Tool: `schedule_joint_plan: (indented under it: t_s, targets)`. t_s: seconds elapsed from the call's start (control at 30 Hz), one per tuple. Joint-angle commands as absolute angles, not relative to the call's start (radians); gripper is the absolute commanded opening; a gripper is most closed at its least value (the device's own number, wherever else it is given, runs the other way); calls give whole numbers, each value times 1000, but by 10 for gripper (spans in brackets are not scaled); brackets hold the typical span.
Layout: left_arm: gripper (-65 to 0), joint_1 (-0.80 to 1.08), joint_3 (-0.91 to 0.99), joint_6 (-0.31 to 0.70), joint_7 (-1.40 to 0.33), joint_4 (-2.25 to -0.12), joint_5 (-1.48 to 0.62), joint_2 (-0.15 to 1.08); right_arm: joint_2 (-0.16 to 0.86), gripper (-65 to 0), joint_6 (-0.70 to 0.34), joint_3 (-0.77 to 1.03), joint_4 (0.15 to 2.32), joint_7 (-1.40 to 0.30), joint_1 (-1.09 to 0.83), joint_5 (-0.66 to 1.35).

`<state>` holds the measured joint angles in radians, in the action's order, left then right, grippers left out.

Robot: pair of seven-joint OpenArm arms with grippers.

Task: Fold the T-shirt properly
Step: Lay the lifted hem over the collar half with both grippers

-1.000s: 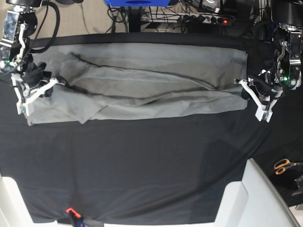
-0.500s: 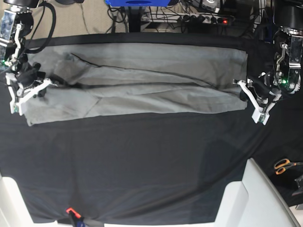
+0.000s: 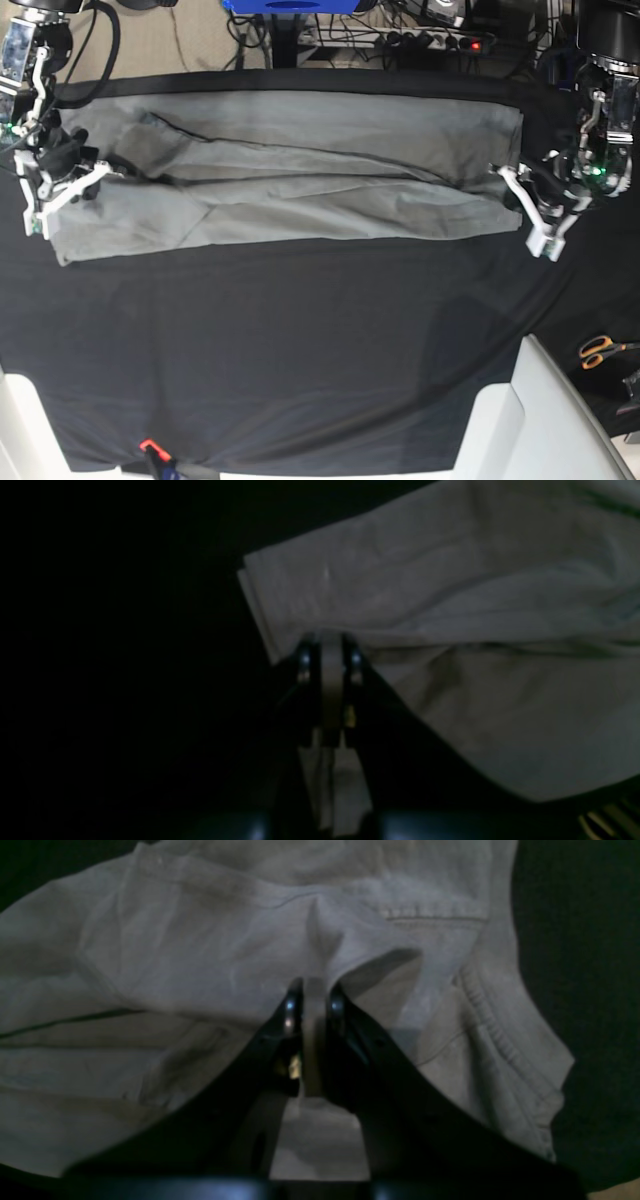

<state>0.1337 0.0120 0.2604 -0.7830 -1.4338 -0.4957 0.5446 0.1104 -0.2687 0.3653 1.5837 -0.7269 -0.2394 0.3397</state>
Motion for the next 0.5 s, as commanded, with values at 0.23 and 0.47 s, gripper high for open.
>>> schedule_joint_plan:
  t_s: [0.23,0.47]
  targets:
    - [-650,125,5,259,-774,-1449,-501,562,117,-621,-255,374,1598,-713,-246,349]
    - [-650,125,8,259,-774,-1454,-501,565,117,-320,-54,375,1603,-705,-262,351]
